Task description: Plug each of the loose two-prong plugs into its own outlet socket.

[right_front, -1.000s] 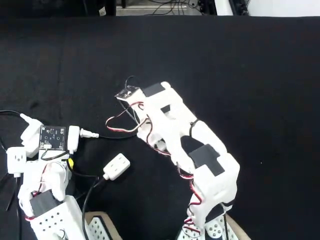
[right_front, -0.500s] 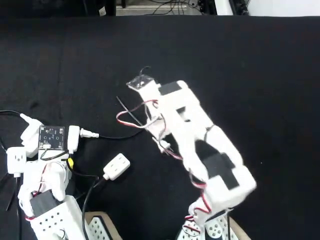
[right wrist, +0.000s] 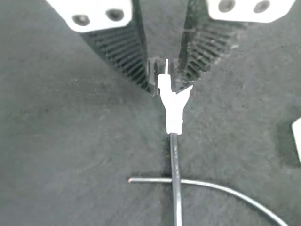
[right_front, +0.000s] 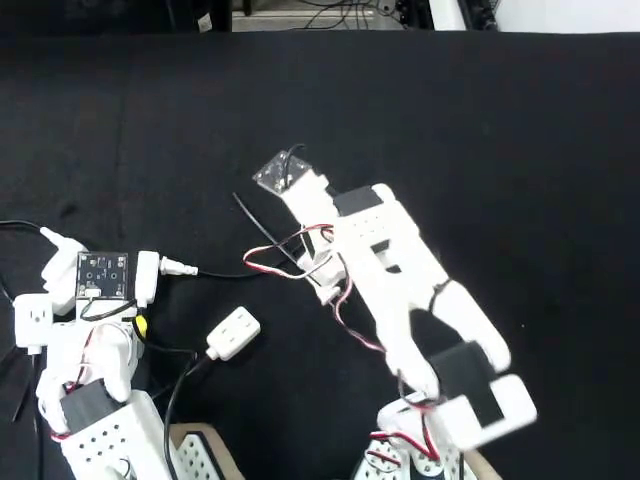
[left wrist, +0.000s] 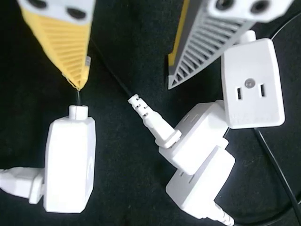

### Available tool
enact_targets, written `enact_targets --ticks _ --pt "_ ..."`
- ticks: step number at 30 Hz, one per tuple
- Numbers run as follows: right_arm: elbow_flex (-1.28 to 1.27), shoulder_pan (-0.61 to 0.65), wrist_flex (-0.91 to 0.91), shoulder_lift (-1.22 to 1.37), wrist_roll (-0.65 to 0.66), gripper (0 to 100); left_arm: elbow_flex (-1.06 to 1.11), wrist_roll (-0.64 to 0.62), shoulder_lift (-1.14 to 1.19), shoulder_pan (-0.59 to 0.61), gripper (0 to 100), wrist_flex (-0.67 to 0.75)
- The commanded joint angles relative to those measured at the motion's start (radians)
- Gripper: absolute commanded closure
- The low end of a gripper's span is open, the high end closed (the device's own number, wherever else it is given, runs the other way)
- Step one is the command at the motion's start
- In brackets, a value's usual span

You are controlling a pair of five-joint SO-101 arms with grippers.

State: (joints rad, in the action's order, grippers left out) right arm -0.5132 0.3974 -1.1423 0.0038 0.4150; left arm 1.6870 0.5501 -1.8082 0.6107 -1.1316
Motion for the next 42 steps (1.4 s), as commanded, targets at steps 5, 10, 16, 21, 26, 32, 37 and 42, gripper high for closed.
enact_targets --ticks 5,10,16,21,26,32,37,42 --pt "0.165 0.003 -0.052 0.194 0.011 94.5 0.013 -0.008 -0.009 -0.002 73 -0.009" --pt "0.174 0.003 -0.057 0.213 0.011 94.5 0.013 -0.008 -0.009 -0.002 73 -0.009" --pt "0.174 0.009 -0.078 0.219 0.005 83.5 0.013 -0.008 -0.009 -0.002 73 -0.009" --pt "0.173 0.011 -0.084 0.222 -0.003 82.8 0.013 -0.008 -0.009 -0.002 73 -0.009" --pt "0.145 0.072 -0.092 0.222 -0.005 82.8 0.013 -0.008 -0.009 -0.002 73 -0.009" --pt "0.133 0.127 -0.092 0.240 -0.038 82.8 0.013 -0.008 -0.009 -0.002 73 -0.009" --pt "0.180 0.123 -0.094 0.305 -0.038 87.2 0.013 -0.008 -0.009 -0.002 73 -0.009" --pt "0.226 0.072 -0.146 0.285 -0.031 92.7 0.013 -0.008 -0.009 -0.002 73 -0.009"
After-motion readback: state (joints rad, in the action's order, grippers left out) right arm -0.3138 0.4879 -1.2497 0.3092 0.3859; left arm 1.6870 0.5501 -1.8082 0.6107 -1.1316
